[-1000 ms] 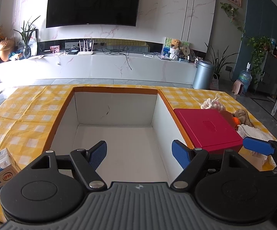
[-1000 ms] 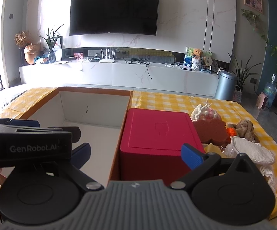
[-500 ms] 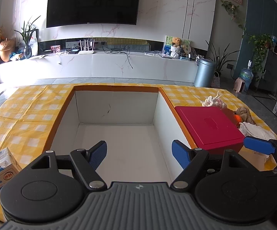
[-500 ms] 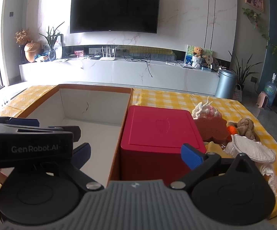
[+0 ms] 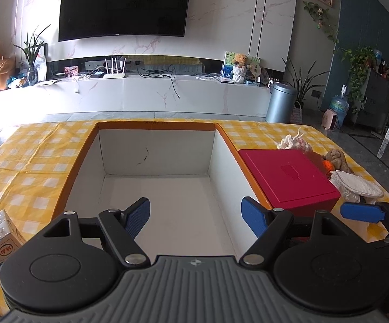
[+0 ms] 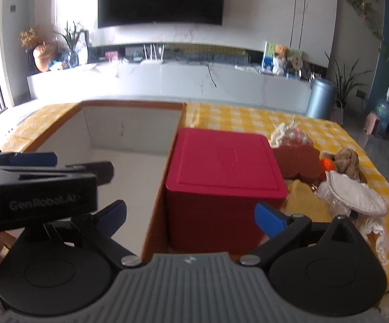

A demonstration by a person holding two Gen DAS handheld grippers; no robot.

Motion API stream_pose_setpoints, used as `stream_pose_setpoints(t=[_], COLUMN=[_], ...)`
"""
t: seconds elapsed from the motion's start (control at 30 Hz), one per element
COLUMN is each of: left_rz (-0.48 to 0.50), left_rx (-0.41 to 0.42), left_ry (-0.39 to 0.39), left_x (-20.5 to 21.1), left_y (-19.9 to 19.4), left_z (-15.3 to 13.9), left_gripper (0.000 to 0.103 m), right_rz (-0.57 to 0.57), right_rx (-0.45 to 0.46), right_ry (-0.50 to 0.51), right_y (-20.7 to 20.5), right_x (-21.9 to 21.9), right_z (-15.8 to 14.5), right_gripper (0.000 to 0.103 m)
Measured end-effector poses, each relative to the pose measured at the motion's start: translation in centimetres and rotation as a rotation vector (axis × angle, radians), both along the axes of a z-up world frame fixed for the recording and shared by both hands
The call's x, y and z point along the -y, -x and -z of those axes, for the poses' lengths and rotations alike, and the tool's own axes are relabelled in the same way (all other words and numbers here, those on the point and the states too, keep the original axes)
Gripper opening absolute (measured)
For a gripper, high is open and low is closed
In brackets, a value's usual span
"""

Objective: Organize soft objects

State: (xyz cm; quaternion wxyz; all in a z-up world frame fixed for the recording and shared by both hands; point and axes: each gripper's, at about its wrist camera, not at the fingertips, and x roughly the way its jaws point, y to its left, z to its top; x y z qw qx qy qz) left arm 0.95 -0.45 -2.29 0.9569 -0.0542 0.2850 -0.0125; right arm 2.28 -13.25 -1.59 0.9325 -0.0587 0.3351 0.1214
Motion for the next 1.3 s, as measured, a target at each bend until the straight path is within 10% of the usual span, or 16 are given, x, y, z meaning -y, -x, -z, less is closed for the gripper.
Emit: stream_pose_setpoints(t=[0.23, 0.5, 0.87, 1.3], left_rz=[0.036, 0.063, 0.095, 0.126], left_rx=[0.019, 0.017, 0.036, 0.011], left_ry=[0.007, 0.047, -0.062, -0.095], left_x=[0.2, 0.5, 2.7, 3.2], left_y=[0.2, 0.2, 0.2, 0.1], left_z=[-0.5, -0.7, -1.0, -0.2], left_gripper=[0.091, 0.091, 0.091, 0.091], right_rz=[0.108, 0.326, 0.321, -0.449], right_rx=[-0.052, 0.031, -0.382, -0.183], right_ry=[-0.056, -0.426, -0.199, 0.442], right_y=[0.8, 2.1, -5.5, -5.3], right_x=[6.6, 18.6, 22.8, 10.5], right_z=[-1.9, -4.7, 2.6, 4.9], right_gripper=[0.1, 0.1, 0.099, 0.1])
